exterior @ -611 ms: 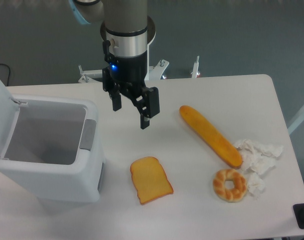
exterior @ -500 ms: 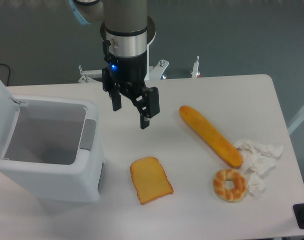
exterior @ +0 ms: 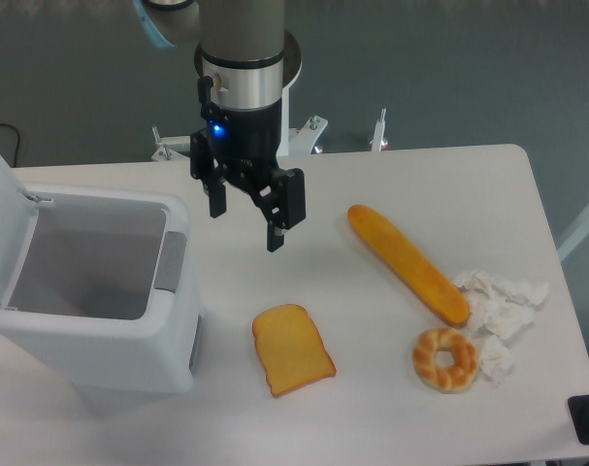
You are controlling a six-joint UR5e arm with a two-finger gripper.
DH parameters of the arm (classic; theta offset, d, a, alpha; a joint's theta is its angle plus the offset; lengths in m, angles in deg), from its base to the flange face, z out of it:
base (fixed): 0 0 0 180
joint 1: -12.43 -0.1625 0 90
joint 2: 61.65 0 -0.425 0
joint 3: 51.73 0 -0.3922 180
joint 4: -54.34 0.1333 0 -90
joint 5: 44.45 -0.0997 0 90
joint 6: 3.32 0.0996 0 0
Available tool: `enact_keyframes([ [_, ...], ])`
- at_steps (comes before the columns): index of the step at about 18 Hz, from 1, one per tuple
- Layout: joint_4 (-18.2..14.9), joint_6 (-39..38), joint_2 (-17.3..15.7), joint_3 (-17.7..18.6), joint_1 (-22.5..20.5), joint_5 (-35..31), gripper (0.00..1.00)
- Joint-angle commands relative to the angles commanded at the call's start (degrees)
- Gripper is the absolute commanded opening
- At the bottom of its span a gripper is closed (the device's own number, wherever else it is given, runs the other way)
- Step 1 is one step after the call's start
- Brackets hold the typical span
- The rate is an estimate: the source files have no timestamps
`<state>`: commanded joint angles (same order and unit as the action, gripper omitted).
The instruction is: Close the trash can
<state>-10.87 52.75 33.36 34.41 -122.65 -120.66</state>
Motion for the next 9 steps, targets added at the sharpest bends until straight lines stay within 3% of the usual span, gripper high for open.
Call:
enact_keyframes([
  [9,1.67,-0.35,-0.62,-0.26,0.35,-0.08,1.00],
])
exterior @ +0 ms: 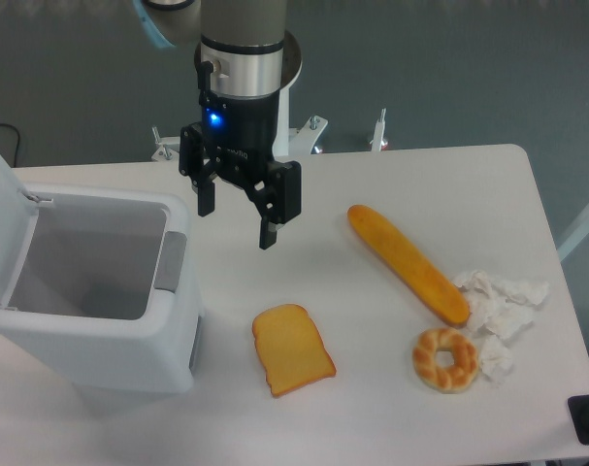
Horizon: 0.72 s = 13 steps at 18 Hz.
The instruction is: Close the trash can
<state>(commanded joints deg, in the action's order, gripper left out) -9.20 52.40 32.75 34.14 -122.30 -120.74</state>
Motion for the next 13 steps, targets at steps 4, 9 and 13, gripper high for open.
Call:
enact_keyframes([
  [4,0.09,0.00,0.00,0.00,0.09,0.00,1.00],
  [9,0.53,-0.17,0.00,0.09,0.18,0.26,1.00],
  [13,2.72,-4.46,0.35,0.00,0.26,3.16,1.00],
])
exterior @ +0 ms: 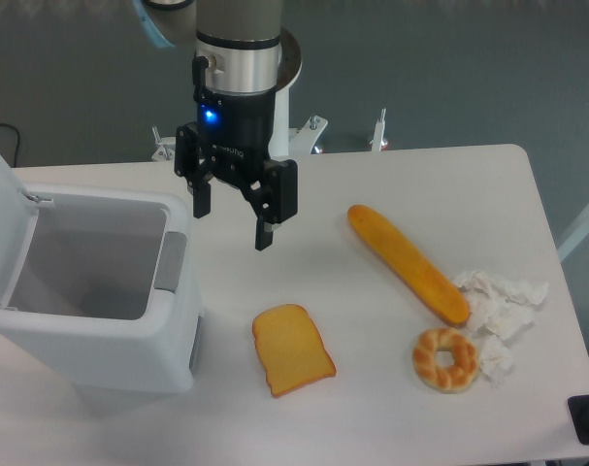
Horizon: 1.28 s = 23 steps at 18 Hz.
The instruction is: Close the trash can
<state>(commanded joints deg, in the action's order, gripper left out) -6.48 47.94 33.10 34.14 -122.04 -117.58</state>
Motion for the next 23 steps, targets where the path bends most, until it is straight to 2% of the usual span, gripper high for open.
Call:
enact_keyframes([
  [5,0.35,-6.95,0.17,-0.70,0.09,0.71,1.00],
  [8,0.44,-8.01,0.09,-0.88,0.17,1.15,1.00],
  [12,0.44,-10.90,-0.09,-0.97,1.05,5.45,1.00],
  [20,0.44,-20.75,-2.63,-1.76,2.37,5.72,1.00],
  [23,0.44,-25.66,-3.25,-2.29,4.12,5.72,1.00],
])
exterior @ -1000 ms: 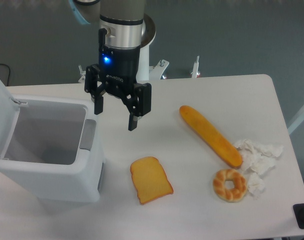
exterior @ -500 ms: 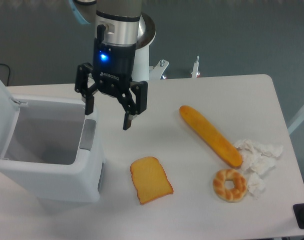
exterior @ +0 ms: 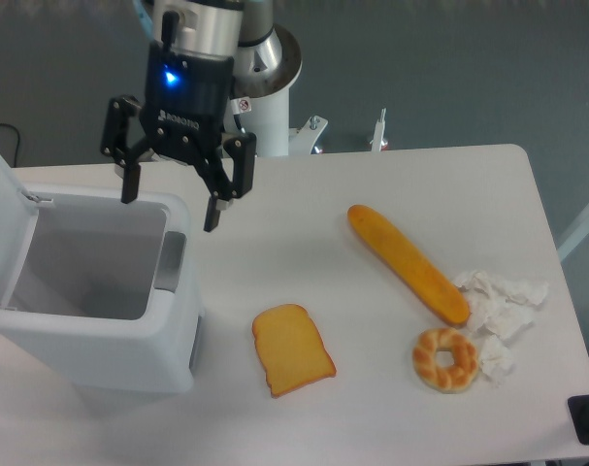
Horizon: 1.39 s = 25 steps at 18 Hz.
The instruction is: Close the trash can
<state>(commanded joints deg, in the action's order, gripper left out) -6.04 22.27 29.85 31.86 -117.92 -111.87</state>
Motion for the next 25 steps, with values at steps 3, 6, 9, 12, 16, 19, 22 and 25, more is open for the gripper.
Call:
enact_keyframes([
  [3,0.00,-2.30,-0.79,-0.09,1.15,0.52,1.00],
  [6,0.00,-4.84,-1.85,-0.09,1.50,4.12,1.00],
  [9,0.00,-5.91,-3.25,-0.09,1.77,7.64,1.00],
  [12,0.00,-5.91,-4.92,0.00,1.77,9.40,1.00],
  [16,-0.09,-5.99,-6.94,0.44,2.55,11.41,1.00],
  [19,-0.18,-8.79,-7.47,0.79,3.08,13.62,1.00],
  [22,-0.09,-10.39,-7.39,0.79,4.66,14.15,1.00],
  [25,0.00,-10.30,-7.39,0.70,5.19,16.60,1.00],
])
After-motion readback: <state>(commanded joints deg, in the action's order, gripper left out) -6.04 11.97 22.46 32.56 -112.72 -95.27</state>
